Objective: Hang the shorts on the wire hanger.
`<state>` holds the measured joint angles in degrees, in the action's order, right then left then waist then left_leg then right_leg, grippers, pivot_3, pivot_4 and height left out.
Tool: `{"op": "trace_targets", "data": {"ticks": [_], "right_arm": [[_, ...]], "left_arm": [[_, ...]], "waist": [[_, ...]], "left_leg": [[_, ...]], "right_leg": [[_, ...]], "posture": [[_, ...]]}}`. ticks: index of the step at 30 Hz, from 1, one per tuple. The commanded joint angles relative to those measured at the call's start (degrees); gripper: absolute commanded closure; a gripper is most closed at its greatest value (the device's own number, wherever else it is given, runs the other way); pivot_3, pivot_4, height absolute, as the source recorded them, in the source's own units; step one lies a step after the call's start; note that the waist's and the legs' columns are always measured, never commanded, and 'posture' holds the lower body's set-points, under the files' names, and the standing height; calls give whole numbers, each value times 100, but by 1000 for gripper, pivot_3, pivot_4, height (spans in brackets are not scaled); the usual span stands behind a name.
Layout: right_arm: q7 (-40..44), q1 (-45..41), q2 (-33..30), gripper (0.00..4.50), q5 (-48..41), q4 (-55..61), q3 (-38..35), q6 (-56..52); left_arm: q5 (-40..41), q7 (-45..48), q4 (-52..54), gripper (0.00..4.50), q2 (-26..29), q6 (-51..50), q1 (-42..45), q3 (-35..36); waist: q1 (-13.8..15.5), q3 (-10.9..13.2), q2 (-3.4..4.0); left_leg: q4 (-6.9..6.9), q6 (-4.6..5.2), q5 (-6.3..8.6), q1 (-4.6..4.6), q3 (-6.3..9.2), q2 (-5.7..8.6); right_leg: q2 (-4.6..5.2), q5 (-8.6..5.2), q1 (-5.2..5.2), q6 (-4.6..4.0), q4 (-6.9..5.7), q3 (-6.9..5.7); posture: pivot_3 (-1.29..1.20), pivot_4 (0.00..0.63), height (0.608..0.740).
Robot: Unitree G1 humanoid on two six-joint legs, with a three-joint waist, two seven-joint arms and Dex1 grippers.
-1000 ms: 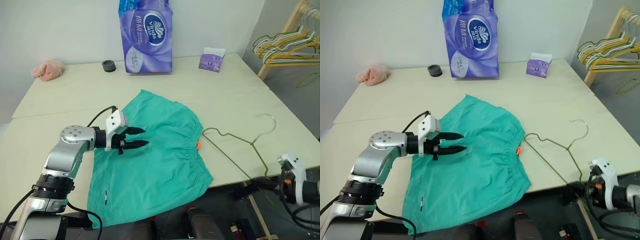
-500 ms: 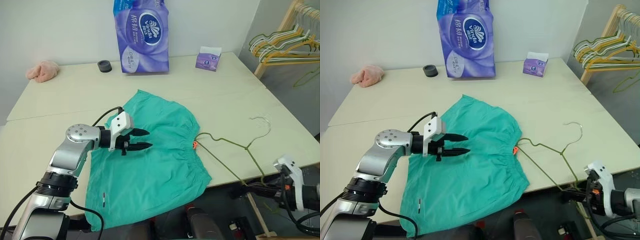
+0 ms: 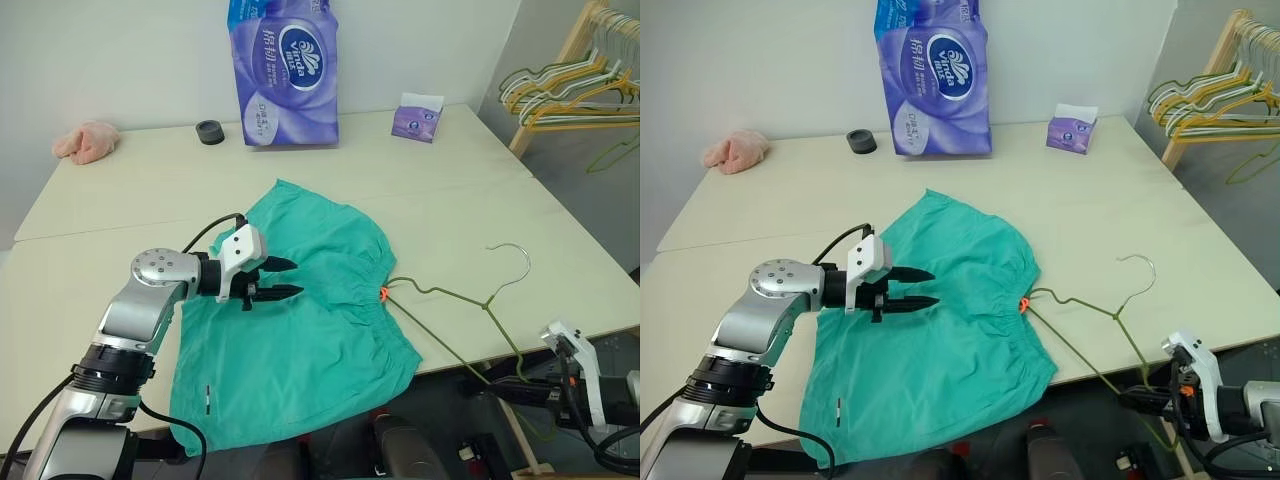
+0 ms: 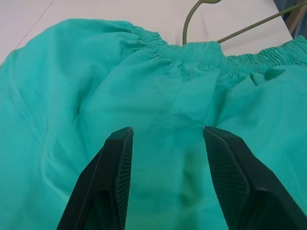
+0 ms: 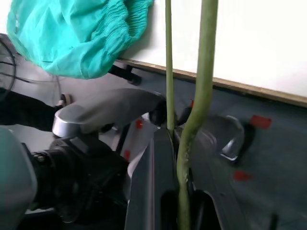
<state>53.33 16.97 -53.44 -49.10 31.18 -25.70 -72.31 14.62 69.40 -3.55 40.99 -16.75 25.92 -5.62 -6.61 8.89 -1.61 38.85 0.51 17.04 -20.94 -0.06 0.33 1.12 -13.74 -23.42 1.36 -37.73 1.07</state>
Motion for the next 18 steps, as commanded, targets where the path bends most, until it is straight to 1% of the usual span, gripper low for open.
{"op": "trace_targets", "data": {"ticks": [1, 6, 9, 14, 18], "right_arm": [[70, -182, -90, 4500, -334, -36, -149, -78], [106, -472, -185, 4500, -612, -10, -103, -108], [59, -553, -223, 4500, -676, 198, 145, -65], [-314, -783, 20, 4500, -603, 230, 683, -34], [-454, -760, 66, 4500, -587, 57, 735, -63]], "left_arm": [[-14, -14, 63, 2064, 78, 117, 14, 67], [-55, -76, 9, 2064, 74, 179, 21, 103], [-70, -93, -37, 2064, 55, 216, 48, 97], [-109, -129, -88, 2064, 21, 297, 79, 62], [-108, -144, -97, 2064, 34, 325, 68, 56]], "waist": [[1, 0, 0], [9, 0, 0], [9, 0, 0], [6, 0, -2], [13, 0, -2]], "left_leg": [[0, 0, 0, 0, 0, 0], [0, 0, 0, 0, 1, 0], [0, 0, 0, 0, 0, 0], [0, 0, 0, -1, 2, -1], [0, 0, 0, -2, 1, -1]], "right_leg": [[0, 0, 0, 0, 0, 0], [0, 0, 0, 0, 0, -1], [0, 0, 0, 0, 0, -1], [2, 0, 0, 0, 0, -1], [4, 0, 0, 1, 1, -1]], "posture": [[-237, 130, 740], [-234, 127, 740], [-236, 126, 740], [-233, 125, 740], [-230, 125, 740]]}}
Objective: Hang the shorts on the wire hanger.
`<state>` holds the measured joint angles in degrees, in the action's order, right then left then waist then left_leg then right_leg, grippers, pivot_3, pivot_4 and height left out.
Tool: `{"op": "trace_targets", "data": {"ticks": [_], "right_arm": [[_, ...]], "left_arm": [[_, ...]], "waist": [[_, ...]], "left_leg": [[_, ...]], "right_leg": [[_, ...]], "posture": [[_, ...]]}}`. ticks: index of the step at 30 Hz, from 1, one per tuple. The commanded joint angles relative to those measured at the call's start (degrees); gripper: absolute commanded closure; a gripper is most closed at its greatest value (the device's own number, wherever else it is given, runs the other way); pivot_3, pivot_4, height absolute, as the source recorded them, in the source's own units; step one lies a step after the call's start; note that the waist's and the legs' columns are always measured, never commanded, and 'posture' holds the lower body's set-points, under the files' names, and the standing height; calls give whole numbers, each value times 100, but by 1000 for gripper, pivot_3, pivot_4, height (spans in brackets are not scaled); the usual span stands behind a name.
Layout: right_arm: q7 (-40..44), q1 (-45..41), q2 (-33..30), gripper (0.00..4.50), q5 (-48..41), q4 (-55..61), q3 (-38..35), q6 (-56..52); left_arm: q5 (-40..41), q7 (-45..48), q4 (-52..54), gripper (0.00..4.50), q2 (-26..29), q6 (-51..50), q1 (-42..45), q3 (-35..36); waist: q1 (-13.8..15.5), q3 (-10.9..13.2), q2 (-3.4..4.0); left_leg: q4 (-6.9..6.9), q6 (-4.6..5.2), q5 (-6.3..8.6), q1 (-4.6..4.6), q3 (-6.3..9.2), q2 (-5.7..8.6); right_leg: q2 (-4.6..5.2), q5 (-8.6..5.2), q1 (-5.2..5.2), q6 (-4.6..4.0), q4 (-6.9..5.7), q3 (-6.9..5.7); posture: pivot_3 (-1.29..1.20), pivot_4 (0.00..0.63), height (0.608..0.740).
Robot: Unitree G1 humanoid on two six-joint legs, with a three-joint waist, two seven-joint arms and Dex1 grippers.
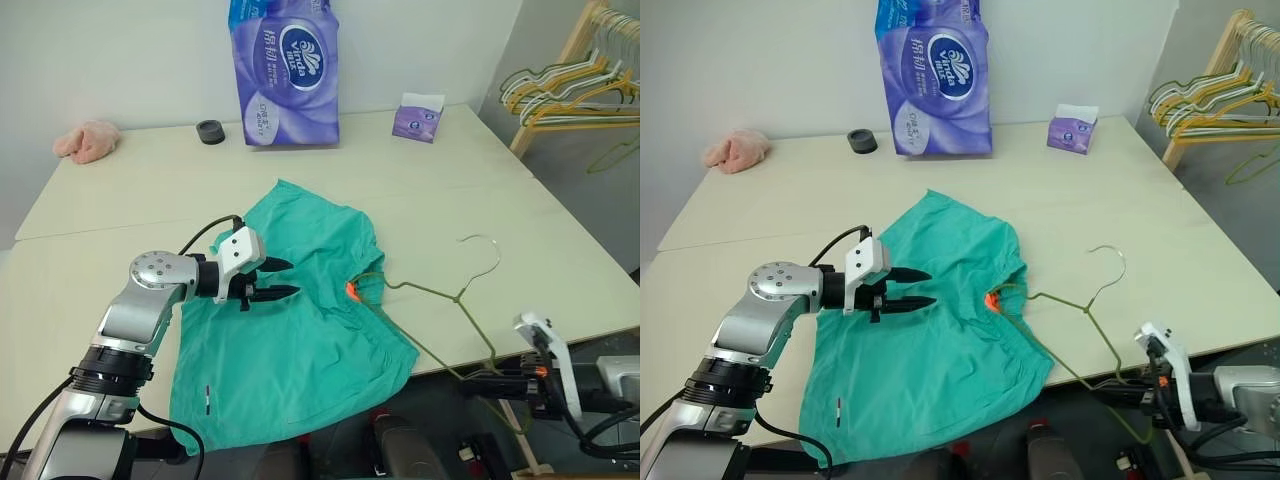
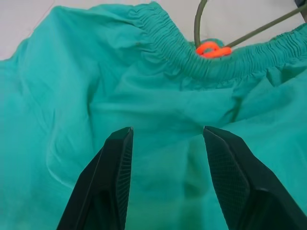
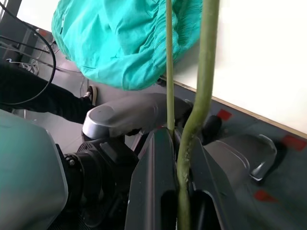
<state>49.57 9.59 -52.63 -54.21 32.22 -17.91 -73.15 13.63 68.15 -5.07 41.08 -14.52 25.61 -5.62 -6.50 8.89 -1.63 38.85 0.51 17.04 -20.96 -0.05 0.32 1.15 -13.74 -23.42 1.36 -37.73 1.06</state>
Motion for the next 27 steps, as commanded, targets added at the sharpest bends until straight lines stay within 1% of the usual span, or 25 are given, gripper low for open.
{"op": "trace_targets", "data": {"ticks": [1, 10, 15, 22, 27], "right_arm": [[-127, -14, -3, 4500, -69, -115, -62, -4], [-283, -91, 111, 4500, -290, -831, -362, -198], [-541, -292, 332, 4500, -389, -1033, -286, -432], [-1037, -970, 849, 4500, -517, -1360, -130, -786], [-1296, -1672, 1181, 4500, -390, -1840, 122, -994]], "left_arm": [[-11, -19, 53, 2064, 30, 109, 93, 59], [-9, -51, 94, 2064, 28, 109, 34, 74], [-19, -60, 100, 2064, 28, 117, 31, 72], [-25, -72, 114, 2064, 14, 124, 28, 68], [35, -107, 120, 2064, -38, 55, 74, 91]], "waist": [[3, 0, 0], [6, 0, 0], [5, 0, 0], [3, 0, 0], [-5, 0, 1]], "left_leg": [[0, 0, 0, 0, -1, 1], [0, 0, 0, 1, 0, 0], [0, 0, 0, 1, 0, 0], [0, 0, 0, 0, -1, -1], [0, 0, 0, -1, 0, -1]], "right_leg": [[1, 0, 0, 0, 0, 0], [2, 0, 0, 0, 0, 1], [2, 0, 0, 0, 0, 1], [3, 1, 0, 0, 0, 3], [4, 1, 0, 0, 0, 3]], "posture": [[-228, 125, 740], [-222, 127, 740], [-218, 127, 740], [-219, 127, 740], [-216, 126, 740]]}}
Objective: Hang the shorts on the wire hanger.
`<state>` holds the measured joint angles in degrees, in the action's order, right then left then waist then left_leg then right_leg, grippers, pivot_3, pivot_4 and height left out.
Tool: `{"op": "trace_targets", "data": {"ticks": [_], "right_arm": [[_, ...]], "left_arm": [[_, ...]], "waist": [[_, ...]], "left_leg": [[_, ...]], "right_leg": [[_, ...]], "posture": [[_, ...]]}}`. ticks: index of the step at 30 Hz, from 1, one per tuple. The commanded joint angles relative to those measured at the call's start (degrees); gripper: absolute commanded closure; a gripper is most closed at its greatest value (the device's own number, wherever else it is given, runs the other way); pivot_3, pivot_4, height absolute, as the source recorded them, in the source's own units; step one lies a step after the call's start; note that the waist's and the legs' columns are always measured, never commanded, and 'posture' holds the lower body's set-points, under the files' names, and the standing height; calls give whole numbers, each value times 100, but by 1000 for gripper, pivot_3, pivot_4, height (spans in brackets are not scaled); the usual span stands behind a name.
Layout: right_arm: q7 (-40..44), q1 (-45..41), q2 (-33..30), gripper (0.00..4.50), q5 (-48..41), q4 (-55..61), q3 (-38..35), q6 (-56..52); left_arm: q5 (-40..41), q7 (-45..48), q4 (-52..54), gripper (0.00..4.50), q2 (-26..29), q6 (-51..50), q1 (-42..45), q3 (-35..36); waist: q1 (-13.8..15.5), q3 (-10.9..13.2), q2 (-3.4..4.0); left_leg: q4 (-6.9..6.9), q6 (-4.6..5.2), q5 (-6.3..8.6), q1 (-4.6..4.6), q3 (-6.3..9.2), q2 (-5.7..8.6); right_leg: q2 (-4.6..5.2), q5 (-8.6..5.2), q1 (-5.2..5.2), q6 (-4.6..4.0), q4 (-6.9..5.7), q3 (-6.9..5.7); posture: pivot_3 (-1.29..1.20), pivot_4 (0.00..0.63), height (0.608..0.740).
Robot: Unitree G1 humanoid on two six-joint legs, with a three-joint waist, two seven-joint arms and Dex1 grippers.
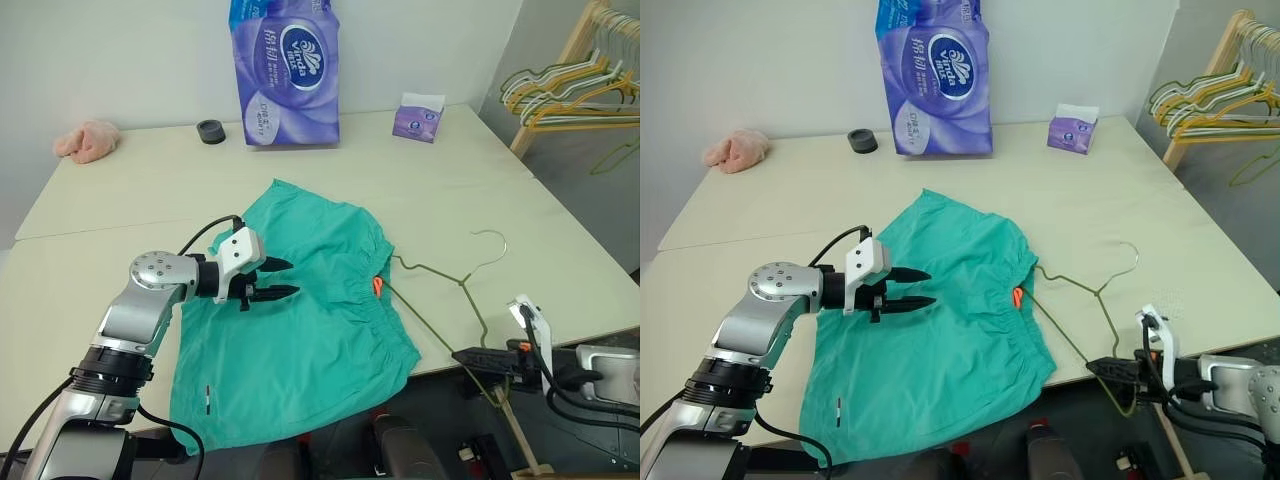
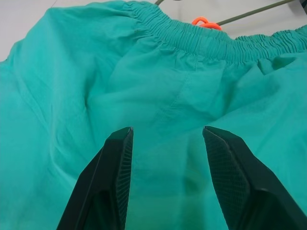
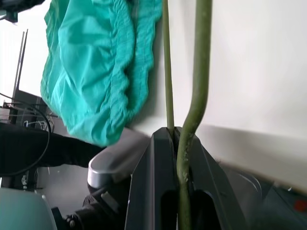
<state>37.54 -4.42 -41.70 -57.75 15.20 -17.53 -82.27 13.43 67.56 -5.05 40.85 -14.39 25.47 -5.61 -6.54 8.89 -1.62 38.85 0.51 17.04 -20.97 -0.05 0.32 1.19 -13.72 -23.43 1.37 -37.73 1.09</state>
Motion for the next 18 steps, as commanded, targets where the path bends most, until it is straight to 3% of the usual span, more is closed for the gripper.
{"op": "trace_targets", "data": {"ticks": [1, 12, 18], "right_arm": [[-131, -390, 138, 4500, 7, -232, 157, -100], [-728, -1497, 1182, 4500, 171, -1062, 276, -153], [-818, -1719, 1390, 4500, 182, -814, 159, 155]], "left_arm": [[74, -53, 120, 2064, -27, 21, 102, 98], [353, -290, 296, 2064, -153, -370, 165, 247], [615, -547, 290, 2064, -277, -678, 276, 483]], "waist": [[0, 0, 0], [1, -1, 2], [3, -1, 3]], "left_leg": [[0, 0, 0, 1, 0, 0], [0, 0, 0, -5, 4, -3], [0, 0, 0, -8, 4, -2]], "right_leg": [[0, 0, 0, 0, -1, 0], [9, 2, -6, 1, -3, -1], [11, 5, -10, -2, -4, -1]], "posture": [[-214, 126, 740], [-191, 121, 740], [-189, 121, 740]]}}
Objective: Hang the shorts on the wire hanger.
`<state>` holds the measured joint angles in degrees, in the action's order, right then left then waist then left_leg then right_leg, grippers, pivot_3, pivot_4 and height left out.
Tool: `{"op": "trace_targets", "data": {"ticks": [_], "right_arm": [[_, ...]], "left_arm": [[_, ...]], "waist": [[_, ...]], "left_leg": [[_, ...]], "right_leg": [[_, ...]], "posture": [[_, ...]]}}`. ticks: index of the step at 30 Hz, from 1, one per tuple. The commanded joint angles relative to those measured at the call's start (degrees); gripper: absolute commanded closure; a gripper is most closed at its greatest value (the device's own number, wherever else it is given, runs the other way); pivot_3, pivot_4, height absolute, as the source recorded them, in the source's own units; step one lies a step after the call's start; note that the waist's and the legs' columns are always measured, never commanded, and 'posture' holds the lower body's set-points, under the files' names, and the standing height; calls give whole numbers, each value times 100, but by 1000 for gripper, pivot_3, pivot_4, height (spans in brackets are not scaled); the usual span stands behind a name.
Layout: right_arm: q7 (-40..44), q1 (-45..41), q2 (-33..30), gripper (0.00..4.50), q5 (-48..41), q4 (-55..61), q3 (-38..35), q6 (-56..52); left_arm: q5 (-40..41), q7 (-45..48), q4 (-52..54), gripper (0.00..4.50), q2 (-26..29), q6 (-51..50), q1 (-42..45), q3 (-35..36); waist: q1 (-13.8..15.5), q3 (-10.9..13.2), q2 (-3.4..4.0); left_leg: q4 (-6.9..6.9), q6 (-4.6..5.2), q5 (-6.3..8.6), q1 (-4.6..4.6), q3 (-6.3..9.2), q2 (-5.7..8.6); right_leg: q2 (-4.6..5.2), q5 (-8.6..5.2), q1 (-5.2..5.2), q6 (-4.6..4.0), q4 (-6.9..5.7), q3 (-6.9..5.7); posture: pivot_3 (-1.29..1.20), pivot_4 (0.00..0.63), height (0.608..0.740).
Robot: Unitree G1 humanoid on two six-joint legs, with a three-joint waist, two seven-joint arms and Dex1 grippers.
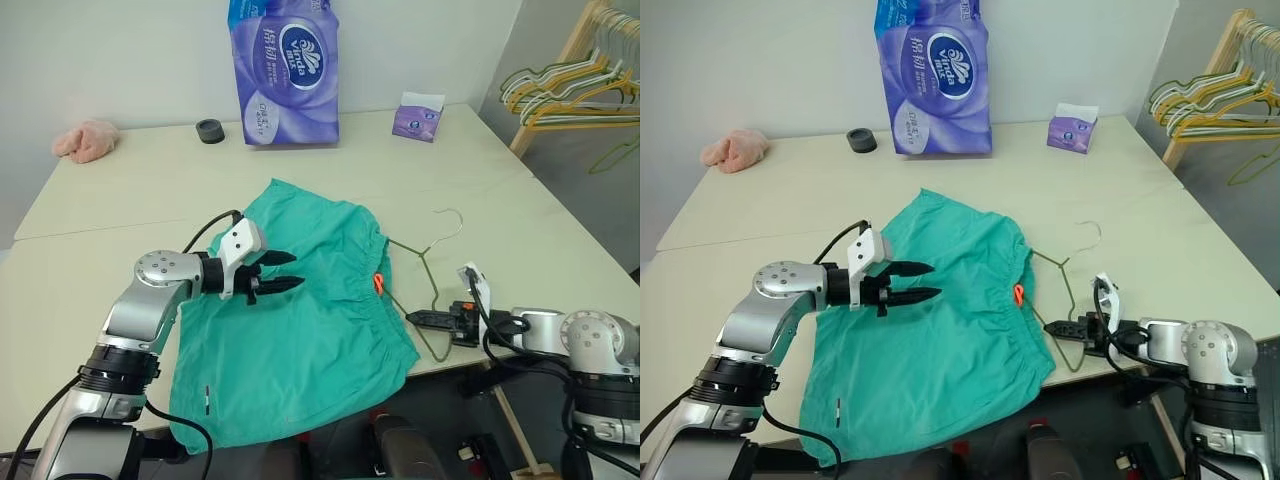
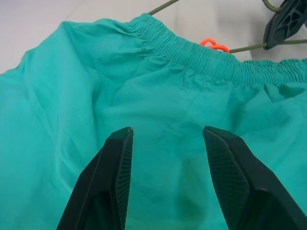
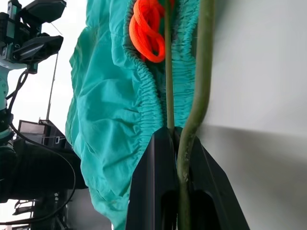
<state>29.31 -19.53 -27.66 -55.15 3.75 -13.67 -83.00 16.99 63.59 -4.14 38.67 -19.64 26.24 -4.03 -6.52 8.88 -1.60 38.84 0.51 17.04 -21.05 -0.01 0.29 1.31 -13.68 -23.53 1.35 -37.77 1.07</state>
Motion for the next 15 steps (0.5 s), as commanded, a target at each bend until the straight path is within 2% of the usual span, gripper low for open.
{"op": "trace_targets", "data": {"ticks": [1, 3, 5, 7, 11, 15], "right_arm": [[0, -234, -23, 4500, -64, 426, -203, 297], [91, -241, -120, 4500, 42, 694, -6, 512], [171, -282, -214, 4500, 269, 1002, 307, 853], [202, -351, -256, 4500, 465, 1218, 554, 1132], [650, -467, -754, 4500, 1227, 1559, 1421, 1973], [1084, -625, -1152, 4500, 1808, 1696, 2043, 2597]], "left_arm": [[356, -191, 175, 2064, -86, -259, 250, 394], [465, -263, 111, 2064, -134, -336, 357, 519], [632, -367, -11, 1712, -201, -480, 562, 696], [722, -482, -150, 1185, -257, -538, 791, 842], [821, -350, -449, 30, -171, -586, 1367, 929], [579, 313, -610, 30, 120, -256, 1847, 588]], "waist": [[0, 0, 0], [-1, 0, 0], [-5, 0, 0], [-5, 0, 0], [-10, 0, 1], [-19, -1, 0]], "left_leg": [[0, 0, 0, 0, 0, 0], [2, 0, 0, -1, 0, 0], [2, 0, 0, -1, 1, 0], [2, 0, 0, -1, 2, 0], [2, 0, 0, -6, 2, 2], [3, -1, 0, -9, -2, 4]], "right_leg": [[1, 0, 0, 1, 0, 1], [1, 2, -1, 6, 0, -1], [0, 1, -1, 8, -1, -1], [-1, 1, -2, 8, 0, -3], [-2, 1, -6, 9, 0, -4], [-4, 2, -10, 10, 2, -3]], "posture": [[-189, 121, 740], [-193, 119, 740], [-197, 116, 740], [-198, 111, 740], [-200, 106, 740], [-197, 101, 740]]}}
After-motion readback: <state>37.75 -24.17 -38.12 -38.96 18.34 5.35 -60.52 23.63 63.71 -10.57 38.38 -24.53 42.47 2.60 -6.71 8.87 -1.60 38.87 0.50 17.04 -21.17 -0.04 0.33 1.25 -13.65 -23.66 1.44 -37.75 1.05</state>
